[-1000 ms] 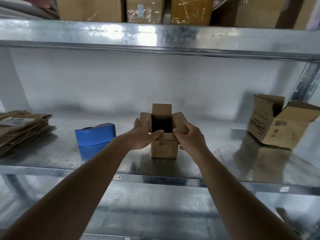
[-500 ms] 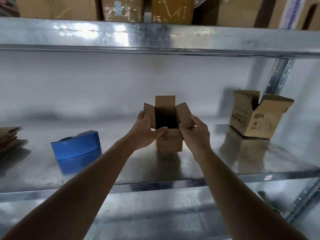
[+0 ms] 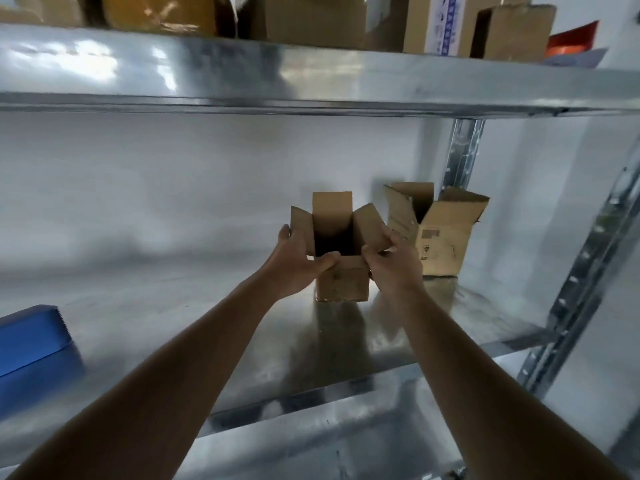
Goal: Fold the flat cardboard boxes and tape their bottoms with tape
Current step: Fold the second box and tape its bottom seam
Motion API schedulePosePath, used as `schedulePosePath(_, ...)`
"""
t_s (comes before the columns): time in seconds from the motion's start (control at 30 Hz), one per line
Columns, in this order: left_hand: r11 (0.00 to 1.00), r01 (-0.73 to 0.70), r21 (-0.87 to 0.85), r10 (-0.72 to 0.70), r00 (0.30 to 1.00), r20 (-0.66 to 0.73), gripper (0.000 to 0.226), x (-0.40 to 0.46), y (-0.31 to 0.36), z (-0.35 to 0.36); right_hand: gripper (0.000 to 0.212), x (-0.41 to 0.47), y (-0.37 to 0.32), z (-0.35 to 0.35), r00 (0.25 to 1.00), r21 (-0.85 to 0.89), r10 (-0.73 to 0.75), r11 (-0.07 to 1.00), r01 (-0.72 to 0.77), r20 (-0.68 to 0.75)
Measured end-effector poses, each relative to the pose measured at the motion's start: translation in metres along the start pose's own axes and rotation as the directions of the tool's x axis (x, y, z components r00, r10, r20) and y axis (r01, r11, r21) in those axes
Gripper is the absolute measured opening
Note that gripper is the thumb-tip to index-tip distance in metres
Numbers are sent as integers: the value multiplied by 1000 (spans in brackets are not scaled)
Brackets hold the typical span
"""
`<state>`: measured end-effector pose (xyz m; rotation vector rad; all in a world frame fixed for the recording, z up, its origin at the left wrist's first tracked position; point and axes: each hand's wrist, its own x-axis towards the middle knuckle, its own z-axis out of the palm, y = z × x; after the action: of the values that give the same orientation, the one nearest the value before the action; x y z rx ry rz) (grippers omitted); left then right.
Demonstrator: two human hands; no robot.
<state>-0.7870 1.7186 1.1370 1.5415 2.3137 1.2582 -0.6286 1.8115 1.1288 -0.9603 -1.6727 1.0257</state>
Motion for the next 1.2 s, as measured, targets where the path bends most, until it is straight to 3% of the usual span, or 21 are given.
schedulePosePath(0.13, 999, 43, 22, -43, 999, -1, 77, 29, 11, 34, 70, 38, 27, -15, 999, -10, -5, 1000, 6, 40)
schedulePosePath(0.47, 989, 136, 55, -131, 988, -87, 70, 76, 20, 92, 72, 102, 72, -30, 971, -31, -51, 998, 59, 235)
schedulePosePath(0.83, 982, 173, 76, -168, 983, -72, 65, 107, 16, 114, 56, 135, 84, -34, 980, -242, -152, 953, 180, 130)
schedulePosePath(1.2, 981, 176, 80, -170, 982, -78, 73, 121, 33, 132, 46, 149, 90, -48, 979, -193, -171, 963, 189, 107)
